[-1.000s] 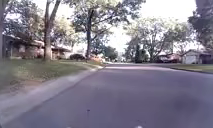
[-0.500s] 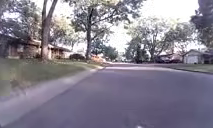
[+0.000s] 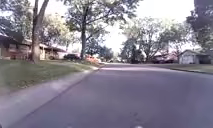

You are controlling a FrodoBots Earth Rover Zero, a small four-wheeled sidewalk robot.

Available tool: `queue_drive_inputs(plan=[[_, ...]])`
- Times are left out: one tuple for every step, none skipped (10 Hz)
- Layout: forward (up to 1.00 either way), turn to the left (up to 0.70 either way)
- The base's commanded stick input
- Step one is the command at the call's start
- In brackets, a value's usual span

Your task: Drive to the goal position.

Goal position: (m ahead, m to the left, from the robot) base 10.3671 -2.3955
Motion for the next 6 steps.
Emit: queue_drive_inputs(plan=[[1.0,-0.26],[1.0,-0.27],[1.0,-0.07],[1.0,-0.02],[1.0,0.0],[1.0,0.0]])
